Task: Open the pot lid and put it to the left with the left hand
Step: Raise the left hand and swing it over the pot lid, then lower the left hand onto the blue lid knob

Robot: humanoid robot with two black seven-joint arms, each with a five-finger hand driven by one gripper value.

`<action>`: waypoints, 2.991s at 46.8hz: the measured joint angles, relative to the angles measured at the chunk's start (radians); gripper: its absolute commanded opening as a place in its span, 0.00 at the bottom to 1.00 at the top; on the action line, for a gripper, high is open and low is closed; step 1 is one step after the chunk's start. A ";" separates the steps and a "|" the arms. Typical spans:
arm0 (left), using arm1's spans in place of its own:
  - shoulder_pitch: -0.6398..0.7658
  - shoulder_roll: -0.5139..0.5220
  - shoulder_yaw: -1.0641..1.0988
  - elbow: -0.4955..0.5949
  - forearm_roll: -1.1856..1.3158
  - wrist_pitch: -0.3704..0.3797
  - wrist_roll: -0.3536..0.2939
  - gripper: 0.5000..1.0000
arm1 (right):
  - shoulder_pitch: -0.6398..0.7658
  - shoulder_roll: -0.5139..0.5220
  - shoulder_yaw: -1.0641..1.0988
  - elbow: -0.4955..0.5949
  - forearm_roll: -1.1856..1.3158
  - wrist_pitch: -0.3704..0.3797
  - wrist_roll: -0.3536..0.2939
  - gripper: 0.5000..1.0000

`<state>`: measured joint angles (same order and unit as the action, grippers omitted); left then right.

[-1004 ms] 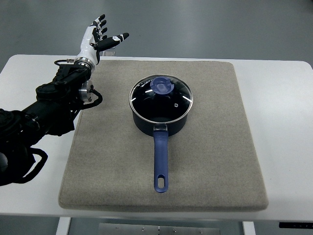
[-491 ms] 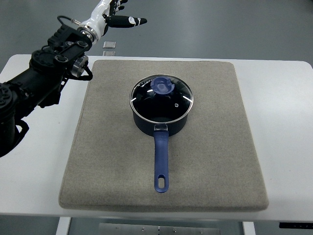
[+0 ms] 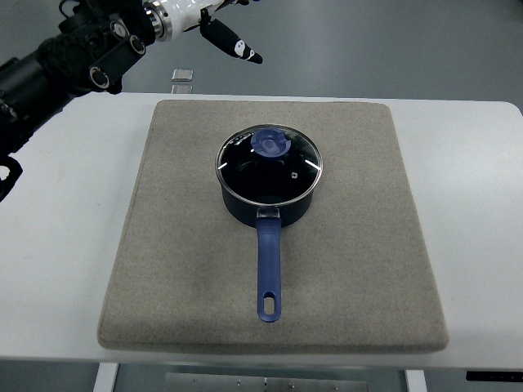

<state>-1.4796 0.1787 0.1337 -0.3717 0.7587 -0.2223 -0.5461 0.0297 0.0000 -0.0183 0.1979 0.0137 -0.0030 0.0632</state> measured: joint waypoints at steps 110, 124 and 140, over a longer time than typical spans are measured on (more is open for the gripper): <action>-0.158 0.134 0.091 -0.544 0.754 -0.112 -0.065 0.96 | 0.000 0.000 0.000 0.000 -0.001 0.000 0.000 0.83; -0.165 0.107 0.110 -0.535 0.777 -0.111 -0.065 0.96 | 0.000 0.000 0.000 0.000 -0.001 0.000 0.000 0.83; -0.187 0.105 0.114 -0.529 0.776 -0.185 -0.065 0.95 | 0.000 0.000 0.000 0.000 0.000 0.000 0.000 0.83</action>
<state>-1.6666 0.2832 0.2477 -0.9003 1.5346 -0.4078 -0.6109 0.0294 0.0000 -0.0184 0.1979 0.0137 -0.0031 0.0628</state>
